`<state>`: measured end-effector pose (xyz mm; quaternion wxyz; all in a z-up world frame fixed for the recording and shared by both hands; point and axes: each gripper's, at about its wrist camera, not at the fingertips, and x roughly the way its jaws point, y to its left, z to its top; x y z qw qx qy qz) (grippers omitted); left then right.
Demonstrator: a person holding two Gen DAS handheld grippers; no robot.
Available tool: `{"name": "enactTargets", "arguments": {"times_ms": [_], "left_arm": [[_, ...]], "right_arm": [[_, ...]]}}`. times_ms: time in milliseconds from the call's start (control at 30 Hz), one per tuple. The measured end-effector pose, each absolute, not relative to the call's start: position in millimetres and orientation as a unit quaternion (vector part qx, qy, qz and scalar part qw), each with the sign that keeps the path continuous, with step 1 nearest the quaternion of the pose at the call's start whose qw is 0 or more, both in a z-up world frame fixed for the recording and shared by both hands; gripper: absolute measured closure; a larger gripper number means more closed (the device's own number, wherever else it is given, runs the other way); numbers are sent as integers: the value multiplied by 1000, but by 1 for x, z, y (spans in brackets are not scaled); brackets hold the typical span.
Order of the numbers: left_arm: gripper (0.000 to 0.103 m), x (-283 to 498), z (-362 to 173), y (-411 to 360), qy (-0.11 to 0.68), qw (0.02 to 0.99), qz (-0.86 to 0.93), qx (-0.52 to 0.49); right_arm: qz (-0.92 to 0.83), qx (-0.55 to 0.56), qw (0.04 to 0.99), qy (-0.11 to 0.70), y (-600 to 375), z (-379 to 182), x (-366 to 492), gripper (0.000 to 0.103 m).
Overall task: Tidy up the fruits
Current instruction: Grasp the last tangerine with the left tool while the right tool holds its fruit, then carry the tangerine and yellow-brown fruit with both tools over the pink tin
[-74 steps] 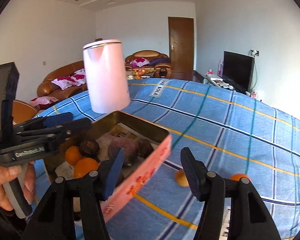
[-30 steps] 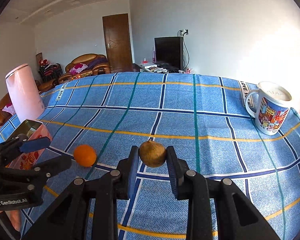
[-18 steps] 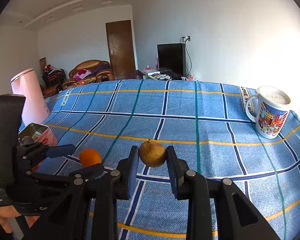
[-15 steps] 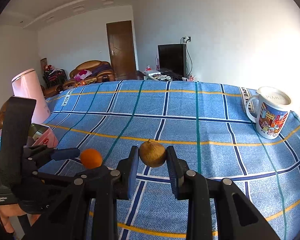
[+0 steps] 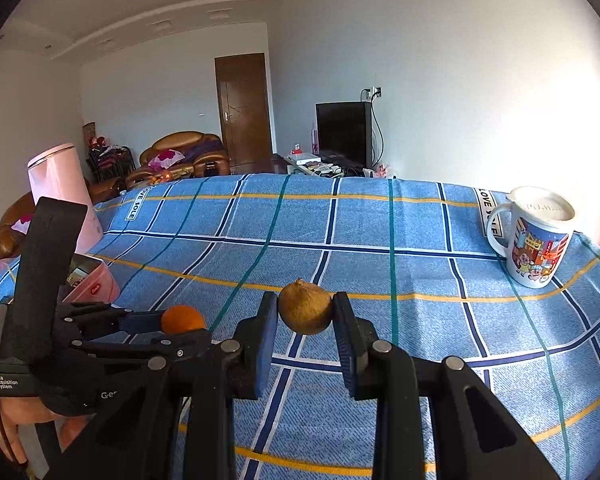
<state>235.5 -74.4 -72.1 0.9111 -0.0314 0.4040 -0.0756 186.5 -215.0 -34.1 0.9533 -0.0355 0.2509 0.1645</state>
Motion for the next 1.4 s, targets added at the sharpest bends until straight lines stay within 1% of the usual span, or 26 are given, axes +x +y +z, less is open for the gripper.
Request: {"name": "enactTargets", "arguments": {"times_ms": [533,900,1400], "left_arm": [[58,210,-52,-69,329,942,-59,-28],[58,196,-43,-65,292,955,-50,-32],[58,168,-33,-67,242,969,-40,-12]], "right_arm": [[161,-44,963,211,-215,-28,173,73],[156,-51,970,182,-213,-24,161,73],[165,-57,974,144,-209,-19,143,73]]}}
